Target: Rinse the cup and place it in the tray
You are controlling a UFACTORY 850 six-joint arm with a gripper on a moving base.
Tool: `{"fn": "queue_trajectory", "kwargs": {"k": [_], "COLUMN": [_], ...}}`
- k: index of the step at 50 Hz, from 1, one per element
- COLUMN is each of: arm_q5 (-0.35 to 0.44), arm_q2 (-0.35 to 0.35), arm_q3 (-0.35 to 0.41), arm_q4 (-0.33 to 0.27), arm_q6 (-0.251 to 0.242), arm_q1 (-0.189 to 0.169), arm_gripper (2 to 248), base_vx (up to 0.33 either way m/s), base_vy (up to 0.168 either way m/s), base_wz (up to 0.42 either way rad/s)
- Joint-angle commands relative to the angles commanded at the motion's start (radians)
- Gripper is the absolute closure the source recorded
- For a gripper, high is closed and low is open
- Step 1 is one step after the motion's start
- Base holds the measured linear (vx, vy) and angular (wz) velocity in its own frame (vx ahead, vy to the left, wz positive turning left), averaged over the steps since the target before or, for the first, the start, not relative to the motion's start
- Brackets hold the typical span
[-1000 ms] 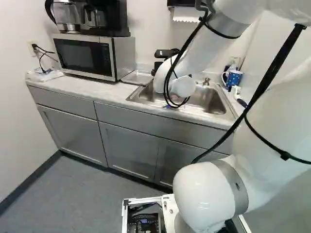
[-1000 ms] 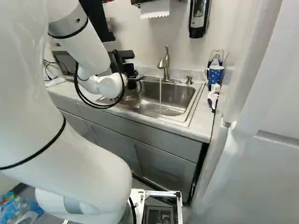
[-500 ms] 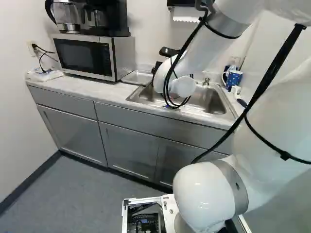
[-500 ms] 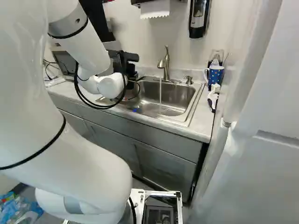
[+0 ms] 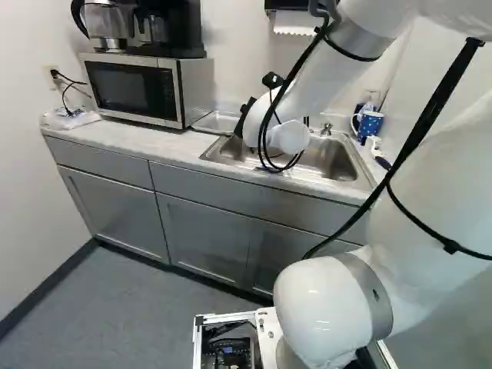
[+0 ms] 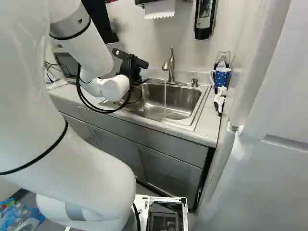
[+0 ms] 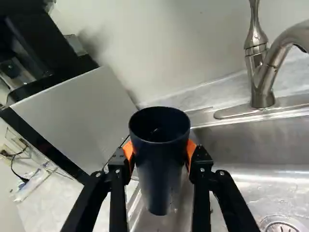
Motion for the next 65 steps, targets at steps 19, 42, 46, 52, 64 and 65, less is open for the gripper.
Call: {"fn": "queue_trajectory", "kwargs": {"k": [19,42,46,52,64,65], "arm_q5": [0.0,0.0,0.0,0.0,0.0,0.0], "arm_q2": [0.0,0.0,0.0,0.0,0.0,0.0], "arm_q3": [0.0,0.0,0.0,0.0,0.0,0.0], "arm_q4": [0.0,0.0,0.0,0.0,0.0,0.0], "arm_q6": [0.2,0.442,0.484,0.547,0.673,0.684], "arm_q1": [0.0,0.0,0.0,0.0,0.0,0.0], "arm_gripper": [127,127,127,127,127,127], "base_vx": [0.0,0.0,0.0,0.0,0.0,0.0], "base_vy": [0.0,0.0,0.0,0.0,0.0,0.0], "base_wz": [0.0,0.0,0.0,0.0,0.0,0.0]}}
